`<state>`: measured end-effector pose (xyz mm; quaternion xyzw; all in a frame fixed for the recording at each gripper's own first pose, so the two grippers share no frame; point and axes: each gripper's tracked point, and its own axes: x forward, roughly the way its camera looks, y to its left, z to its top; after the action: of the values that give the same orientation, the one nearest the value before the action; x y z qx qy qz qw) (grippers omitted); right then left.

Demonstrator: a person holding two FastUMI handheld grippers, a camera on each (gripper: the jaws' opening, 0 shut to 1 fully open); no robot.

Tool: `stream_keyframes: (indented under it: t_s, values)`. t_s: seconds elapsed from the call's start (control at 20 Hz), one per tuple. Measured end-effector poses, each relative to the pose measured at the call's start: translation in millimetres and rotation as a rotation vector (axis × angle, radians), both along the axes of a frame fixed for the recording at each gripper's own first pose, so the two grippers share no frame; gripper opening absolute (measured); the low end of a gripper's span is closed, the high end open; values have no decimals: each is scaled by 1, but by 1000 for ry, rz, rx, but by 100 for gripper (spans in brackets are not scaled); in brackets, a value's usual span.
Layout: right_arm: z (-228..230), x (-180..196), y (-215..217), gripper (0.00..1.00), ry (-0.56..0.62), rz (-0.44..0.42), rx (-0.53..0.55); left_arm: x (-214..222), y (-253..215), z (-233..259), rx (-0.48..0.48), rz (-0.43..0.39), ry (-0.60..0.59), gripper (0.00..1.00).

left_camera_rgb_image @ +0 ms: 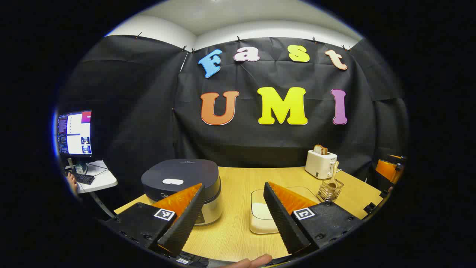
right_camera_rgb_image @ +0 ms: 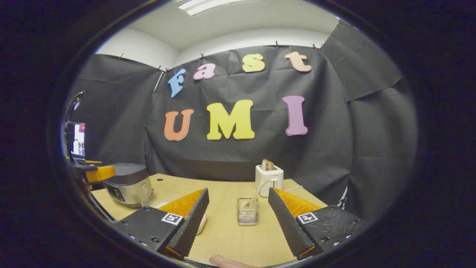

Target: Close the left gripper, press the button to open the rice cooker; take a wooden spoon from the chopstick holder with the right hand, scoop a spoonful of rice and pour it into the rice cooker, then put the wooden spoon back into the chopstick holder.

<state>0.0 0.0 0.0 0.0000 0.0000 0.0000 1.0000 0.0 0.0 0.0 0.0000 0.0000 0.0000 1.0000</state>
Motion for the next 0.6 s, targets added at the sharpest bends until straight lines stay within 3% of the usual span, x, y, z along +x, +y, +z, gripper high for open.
stream_keyframes:
  t_s: [0.6]
  values:
    - [-4, 2, 2, 95, 10, 8, -8, -7, -1, 7, 31, 10, -25, 99]
